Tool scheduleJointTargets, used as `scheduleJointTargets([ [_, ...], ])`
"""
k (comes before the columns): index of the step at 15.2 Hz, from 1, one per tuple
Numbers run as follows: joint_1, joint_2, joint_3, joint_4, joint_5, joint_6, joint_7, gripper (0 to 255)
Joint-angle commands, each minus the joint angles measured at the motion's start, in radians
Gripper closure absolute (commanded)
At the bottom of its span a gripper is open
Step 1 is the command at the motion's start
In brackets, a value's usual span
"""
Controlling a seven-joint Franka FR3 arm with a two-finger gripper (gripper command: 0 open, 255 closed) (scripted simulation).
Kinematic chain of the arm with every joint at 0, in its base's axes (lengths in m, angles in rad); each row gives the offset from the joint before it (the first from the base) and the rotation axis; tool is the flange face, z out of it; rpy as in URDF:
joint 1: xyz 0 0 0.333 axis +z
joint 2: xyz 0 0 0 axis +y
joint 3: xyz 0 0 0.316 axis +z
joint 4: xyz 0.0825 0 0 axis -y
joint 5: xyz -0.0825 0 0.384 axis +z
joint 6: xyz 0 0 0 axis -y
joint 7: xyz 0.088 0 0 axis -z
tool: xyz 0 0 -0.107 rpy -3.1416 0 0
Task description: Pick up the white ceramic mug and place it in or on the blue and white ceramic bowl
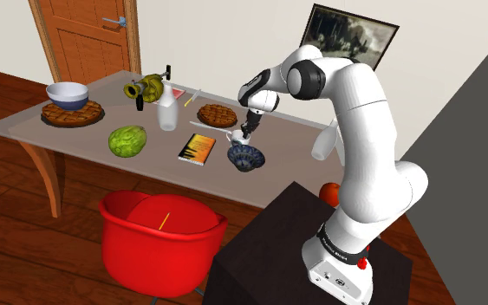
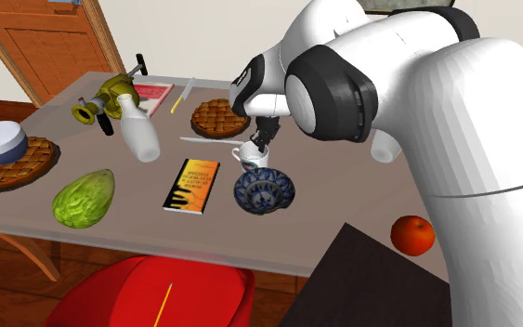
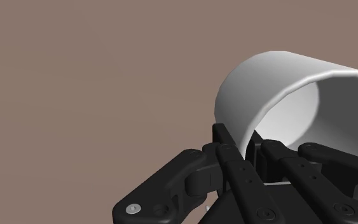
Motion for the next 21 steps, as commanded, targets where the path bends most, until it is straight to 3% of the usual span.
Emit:
scheduleJointTargets([
  [1, 0.0, 0.0, 0.0, 0.0, 0.0, 0.0, 0.0, 255],
  [21, 0.028, -0.159, -0.043, -0.029, -0.046, -0.129, 0.037, 255],
])
